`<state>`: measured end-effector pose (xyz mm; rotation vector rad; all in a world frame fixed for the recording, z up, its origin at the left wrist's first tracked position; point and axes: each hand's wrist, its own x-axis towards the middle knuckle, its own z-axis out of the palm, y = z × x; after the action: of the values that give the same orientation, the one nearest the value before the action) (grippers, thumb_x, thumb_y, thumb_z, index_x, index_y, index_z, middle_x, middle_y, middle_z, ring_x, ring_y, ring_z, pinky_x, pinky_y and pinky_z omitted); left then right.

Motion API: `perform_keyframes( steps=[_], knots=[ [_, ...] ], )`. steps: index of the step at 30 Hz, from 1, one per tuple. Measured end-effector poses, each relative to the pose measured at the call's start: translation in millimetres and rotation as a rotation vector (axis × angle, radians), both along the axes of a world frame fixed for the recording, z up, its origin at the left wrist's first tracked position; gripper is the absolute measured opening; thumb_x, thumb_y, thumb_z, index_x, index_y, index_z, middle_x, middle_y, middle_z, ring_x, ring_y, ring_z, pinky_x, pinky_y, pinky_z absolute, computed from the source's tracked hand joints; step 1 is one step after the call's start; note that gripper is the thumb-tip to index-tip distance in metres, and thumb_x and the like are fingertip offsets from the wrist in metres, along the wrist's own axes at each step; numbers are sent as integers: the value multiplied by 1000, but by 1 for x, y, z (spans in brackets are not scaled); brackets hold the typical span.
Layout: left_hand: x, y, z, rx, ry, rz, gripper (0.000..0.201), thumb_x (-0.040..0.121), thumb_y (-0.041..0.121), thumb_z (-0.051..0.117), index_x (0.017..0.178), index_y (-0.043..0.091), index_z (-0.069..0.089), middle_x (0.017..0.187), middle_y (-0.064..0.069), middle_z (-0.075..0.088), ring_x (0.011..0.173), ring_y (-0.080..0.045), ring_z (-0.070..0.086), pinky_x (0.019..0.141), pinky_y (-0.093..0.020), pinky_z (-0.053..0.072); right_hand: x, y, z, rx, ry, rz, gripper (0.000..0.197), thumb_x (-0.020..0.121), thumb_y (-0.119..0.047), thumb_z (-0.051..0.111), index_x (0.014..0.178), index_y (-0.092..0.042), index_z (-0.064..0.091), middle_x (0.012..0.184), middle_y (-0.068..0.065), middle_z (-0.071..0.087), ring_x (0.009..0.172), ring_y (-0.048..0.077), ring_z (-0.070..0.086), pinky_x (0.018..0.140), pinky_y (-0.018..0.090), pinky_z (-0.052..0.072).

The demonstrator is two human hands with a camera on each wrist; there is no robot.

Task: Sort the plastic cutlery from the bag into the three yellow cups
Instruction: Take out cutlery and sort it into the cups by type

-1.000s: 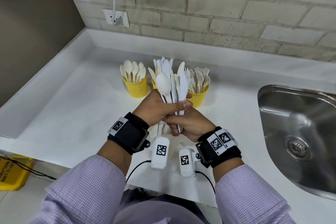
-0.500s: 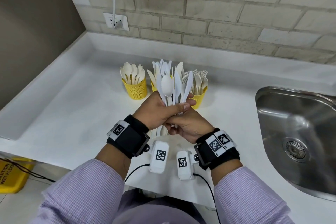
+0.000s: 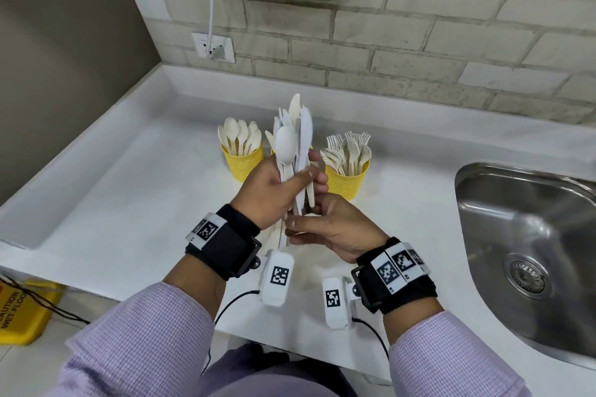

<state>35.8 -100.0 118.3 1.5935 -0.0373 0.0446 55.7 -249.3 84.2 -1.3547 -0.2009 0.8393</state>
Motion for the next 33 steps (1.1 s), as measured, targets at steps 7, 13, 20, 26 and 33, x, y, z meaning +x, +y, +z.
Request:
perform_keyframes(
  steps=[7,13,20,26,33],
  knots=[
    [1,7,-1,-118,-75,-14,23,100,3,58,123,8,56,98,-15,73,94,-32,73,92,-45,59,5,0,7,101,125,-156,13,90,9,68,102,11,64,90,22,70,85,34,76,83,36,63],
    [9,13,-1,-165,-45,-51,27,96,6,63,122,9,61,101,-16,74,93,-28,73,87,-36,58,6,23,0,151,95,-310,21,89,12,68,110,17,66,102,28,70,95,37,74,88,36,62],
    [17,39,1,-125,-25,-83,23,101,3,57,119,15,62,100,-15,75,92,-28,74,85,-40,61,9,43,-4,59,36,-325,21,87,4,75,106,13,71,94,22,74,89,32,74,79,31,63],
    [18,75,2,-110,-41,-111,20,104,0,48,122,7,56,90,-11,73,85,-29,70,82,-36,57,37,33,32,-235,-384,-310,33,82,-4,82,113,-11,72,84,13,76,72,30,73,77,39,60],
    [16,101,6,-87,-9,-167,18,103,2,51,119,6,58,91,-11,73,86,-31,72,83,-36,59,40,65,87,-166,-718,-493,15,81,-18,74,96,-19,73,79,0,71,72,28,68,75,48,60]
  ],
)
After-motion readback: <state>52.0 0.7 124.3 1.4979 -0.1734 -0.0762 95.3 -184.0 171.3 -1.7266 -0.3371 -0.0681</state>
